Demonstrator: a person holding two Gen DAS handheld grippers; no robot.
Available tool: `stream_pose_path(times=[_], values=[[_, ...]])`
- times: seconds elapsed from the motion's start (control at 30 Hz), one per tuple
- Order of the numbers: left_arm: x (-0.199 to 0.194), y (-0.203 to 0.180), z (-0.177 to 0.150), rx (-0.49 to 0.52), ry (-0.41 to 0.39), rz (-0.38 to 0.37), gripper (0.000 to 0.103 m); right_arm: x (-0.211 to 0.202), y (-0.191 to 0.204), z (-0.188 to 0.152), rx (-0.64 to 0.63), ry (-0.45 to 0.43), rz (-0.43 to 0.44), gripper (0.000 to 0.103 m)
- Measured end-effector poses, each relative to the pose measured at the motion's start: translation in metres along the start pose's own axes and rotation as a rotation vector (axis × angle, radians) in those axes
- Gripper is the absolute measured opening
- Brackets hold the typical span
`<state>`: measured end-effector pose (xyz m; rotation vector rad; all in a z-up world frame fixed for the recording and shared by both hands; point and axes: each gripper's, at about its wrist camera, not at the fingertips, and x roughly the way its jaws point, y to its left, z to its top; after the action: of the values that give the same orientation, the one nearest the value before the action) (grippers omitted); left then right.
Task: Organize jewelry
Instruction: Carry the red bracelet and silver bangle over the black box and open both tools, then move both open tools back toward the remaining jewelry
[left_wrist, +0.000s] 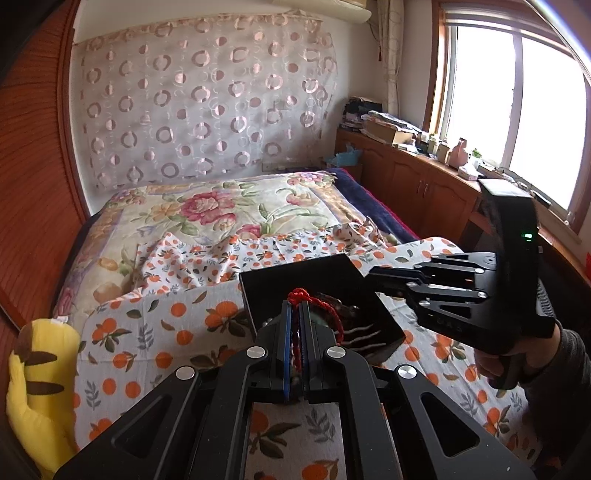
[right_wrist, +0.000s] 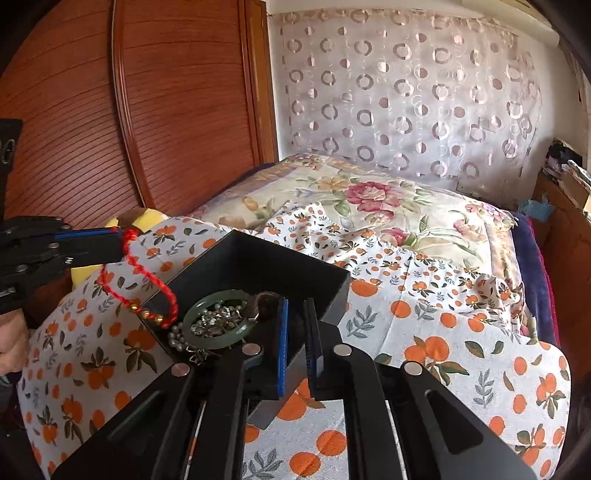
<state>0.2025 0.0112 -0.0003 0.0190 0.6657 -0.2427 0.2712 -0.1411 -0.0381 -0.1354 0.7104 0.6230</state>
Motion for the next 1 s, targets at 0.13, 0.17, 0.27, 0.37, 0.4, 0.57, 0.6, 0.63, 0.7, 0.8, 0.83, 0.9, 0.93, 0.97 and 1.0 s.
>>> stream_pose_path(times=[0.13,0.17,0.27,0.37,0.4,0.57,0.6,0.63,0.7,0.8,0.83,0.9,0.93,0.97,1.0], values=[[0.016,0.001,0.007,0.001,0.014,0.010,0.003,-0.004,-0.004,0.000,0.004,-0.012,-0.029,0.011],[0.020,0.001,0.008,-0.001,0.019,0.013,0.003,-0.004,-0.005,0.000,0.005,-0.014,-0.036,0.011],[0.030,0.002,0.011,0.003,0.028,0.015,0.003,-0.004,-0.008,0.000,0.011,-0.015,-0.044,0.011],[0.038,0.000,0.015,0.006,0.037,0.017,0.003,-0.004,-0.010,-0.001,0.017,-0.015,-0.047,0.011],[0.040,-0.001,0.016,0.009,0.037,0.019,0.003,-0.004,-0.011,-0.001,0.017,-0.014,-0.047,0.011],[0.047,-0.003,0.020,0.012,0.045,0.027,0.003,-0.004,-0.011,-0.002,0.021,-0.011,-0.043,0.011],[0.047,-0.003,0.021,0.012,0.043,0.027,0.003,-0.004,-0.012,-0.002,0.022,-0.011,-0.043,0.011],[0.047,-0.003,0.021,0.013,0.040,0.028,0.003,-0.004,-0.012,-0.002,0.023,-0.011,-0.042,0.011],[0.049,-0.004,0.021,0.019,0.038,0.037,0.007,-0.004,-0.012,-0.002,0.023,-0.010,-0.045,0.011],[0.048,-0.006,0.021,0.019,0.037,0.035,0.030,-0.004,-0.013,-0.002,0.023,-0.012,-0.047,0.011],[0.048,-0.007,0.021,0.018,0.034,0.035,0.032,-0.005,-0.013,-0.002,0.023,-0.013,-0.049,0.011],[0.047,-0.007,0.019,0.015,0.034,0.042,0.034,-0.007,-0.012,0.000,0.020,-0.019,-0.053,0.011],[0.045,-0.007,0.016,0.012,0.034,0.044,0.036,-0.008,-0.012,0.000,0.018,-0.021,-0.054,0.011],[0.043,-0.006,0.014,0.009,0.034,0.048,0.045,-0.010,-0.012,0.002,0.017,-0.024,-0.056,0.011],[0.040,-0.005,0.011,0.008,0.030,0.050,0.051,-0.012,-0.011,0.003,0.013,-0.028,-0.060,0.011]])
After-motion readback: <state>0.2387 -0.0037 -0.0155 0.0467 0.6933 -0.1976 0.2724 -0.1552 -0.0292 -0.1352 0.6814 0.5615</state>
